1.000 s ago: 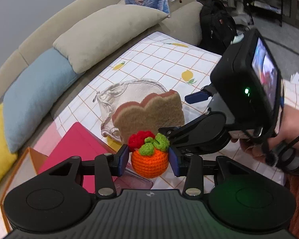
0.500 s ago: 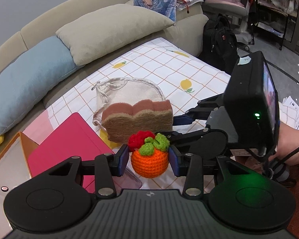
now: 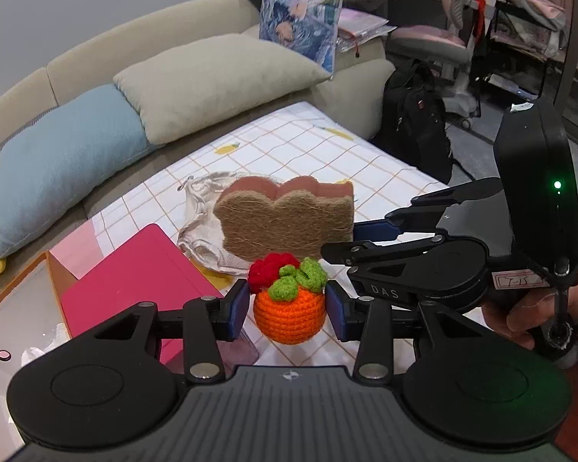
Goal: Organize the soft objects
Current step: 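Carry the sponge and crochet orange over the orange box with both tools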
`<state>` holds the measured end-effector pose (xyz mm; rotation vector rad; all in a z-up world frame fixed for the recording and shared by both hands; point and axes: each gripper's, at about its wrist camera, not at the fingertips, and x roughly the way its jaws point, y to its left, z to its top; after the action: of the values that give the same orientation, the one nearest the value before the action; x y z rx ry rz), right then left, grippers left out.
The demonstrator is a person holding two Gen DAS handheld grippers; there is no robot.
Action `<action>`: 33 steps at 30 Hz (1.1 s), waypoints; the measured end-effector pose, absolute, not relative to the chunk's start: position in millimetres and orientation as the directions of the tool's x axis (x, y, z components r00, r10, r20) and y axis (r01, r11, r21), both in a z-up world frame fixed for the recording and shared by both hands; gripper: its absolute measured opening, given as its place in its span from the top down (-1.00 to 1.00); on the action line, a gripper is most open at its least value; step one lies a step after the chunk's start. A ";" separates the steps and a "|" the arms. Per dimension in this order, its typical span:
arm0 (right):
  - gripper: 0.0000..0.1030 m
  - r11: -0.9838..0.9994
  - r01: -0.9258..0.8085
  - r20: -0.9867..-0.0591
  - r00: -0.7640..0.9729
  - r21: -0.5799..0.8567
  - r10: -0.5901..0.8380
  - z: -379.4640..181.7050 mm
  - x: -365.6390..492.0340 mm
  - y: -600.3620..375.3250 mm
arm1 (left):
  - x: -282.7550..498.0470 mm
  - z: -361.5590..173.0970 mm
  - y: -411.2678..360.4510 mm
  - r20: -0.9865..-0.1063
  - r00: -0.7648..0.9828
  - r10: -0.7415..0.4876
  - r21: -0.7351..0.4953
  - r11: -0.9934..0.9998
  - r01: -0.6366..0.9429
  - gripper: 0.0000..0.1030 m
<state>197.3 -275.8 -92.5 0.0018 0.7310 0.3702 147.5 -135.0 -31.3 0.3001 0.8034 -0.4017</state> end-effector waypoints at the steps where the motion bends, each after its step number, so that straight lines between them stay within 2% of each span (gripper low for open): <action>1: 0.53 0.940 -0.318 -0.658 0.683 0.123 0.317 -89.2 191.6 -274.7 | 143.4 -29.9 -134.7 -0.741 0.628 -0.237 0.107 0.882 0.458 0.06; 10: 0.53 0.959 -0.223 -0.656 0.700 0.175 0.283 -52.9 132.4 -271.9 | 95.0 -16.4 -116.3 -0.699 0.660 -0.274 0.093 0.881 0.465 0.06; 16: 0.53 0.954 -0.215 -0.650 0.698 0.208 0.299 -34.7 96.7 -257.6 | 70.3 -2.2 -85.0 -0.650 0.715 -0.258 0.071 0.916 0.395 0.06; 23: 0.53 0.943 -0.271 -0.638 0.695 0.193 0.330 -13.6 63.7 -225.2 | 51.7 10.1 -40.6 -0.602 0.771 -0.208 0.028 0.959 0.281 0.06; 33: 0.53 0.892 -0.415 -0.617 0.660 0.176 0.429 10.4 47.6 -168.0 | 37.9 9.1 18.3 -0.581 0.803 -0.131 -0.032 0.990 0.138 0.06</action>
<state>47.6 -168.0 10.4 0.0201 0.7038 0.4777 37.9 18.3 9.1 0.0118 0.6213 -0.1440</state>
